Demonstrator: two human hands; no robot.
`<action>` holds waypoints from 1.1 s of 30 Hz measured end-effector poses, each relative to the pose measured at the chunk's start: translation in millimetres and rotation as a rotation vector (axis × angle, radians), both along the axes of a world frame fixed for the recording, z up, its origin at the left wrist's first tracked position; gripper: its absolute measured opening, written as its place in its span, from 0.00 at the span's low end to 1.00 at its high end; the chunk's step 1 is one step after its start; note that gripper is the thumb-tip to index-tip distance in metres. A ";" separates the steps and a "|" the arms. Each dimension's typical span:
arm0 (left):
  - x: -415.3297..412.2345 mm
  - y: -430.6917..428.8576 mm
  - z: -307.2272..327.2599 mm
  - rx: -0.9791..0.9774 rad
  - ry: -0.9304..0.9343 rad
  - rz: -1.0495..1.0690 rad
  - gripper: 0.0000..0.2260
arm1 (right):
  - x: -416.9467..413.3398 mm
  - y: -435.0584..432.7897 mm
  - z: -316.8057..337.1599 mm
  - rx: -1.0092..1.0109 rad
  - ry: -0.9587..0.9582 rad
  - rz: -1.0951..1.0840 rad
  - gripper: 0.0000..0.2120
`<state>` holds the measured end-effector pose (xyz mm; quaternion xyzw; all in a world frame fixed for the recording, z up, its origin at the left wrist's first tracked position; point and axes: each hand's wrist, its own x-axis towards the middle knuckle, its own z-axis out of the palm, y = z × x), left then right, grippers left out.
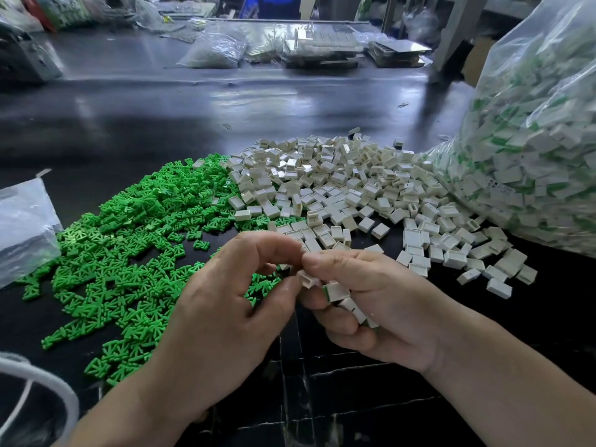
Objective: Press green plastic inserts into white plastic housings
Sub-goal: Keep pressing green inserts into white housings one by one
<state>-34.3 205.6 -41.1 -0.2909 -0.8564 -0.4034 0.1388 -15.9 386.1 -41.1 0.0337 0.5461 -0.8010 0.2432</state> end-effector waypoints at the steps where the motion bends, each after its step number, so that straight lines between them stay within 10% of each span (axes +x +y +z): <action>1: -2.8 -1.9 -1.1 -0.025 0.002 0.029 0.10 | -0.4 1.0 0.3 -0.025 -0.005 -0.006 0.08; 10: -19.2 -16.9 -13.9 -0.598 0.047 0.120 0.14 | -2.6 2.9 0.1 -0.097 -0.005 -0.168 0.06; 19: -26.4 -10.0 -17.7 -0.594 0.116 0.095 0.06 | -2.6 2.1 0.3 -0.019 0.000 -0.128 0.09; 29: -27.9 -25.5 -3.2 0.449 -0.587 0.000 0.11 | -2.9 3.7 -1.7 -0.056 -0.013 -0.171 0.05; 33: -23.3 -17.6 -1.0 0.536 -0.676 -0.051 0.07 | -0.7 1.3 -1.8 -0.001 0.010 -0.156 0.03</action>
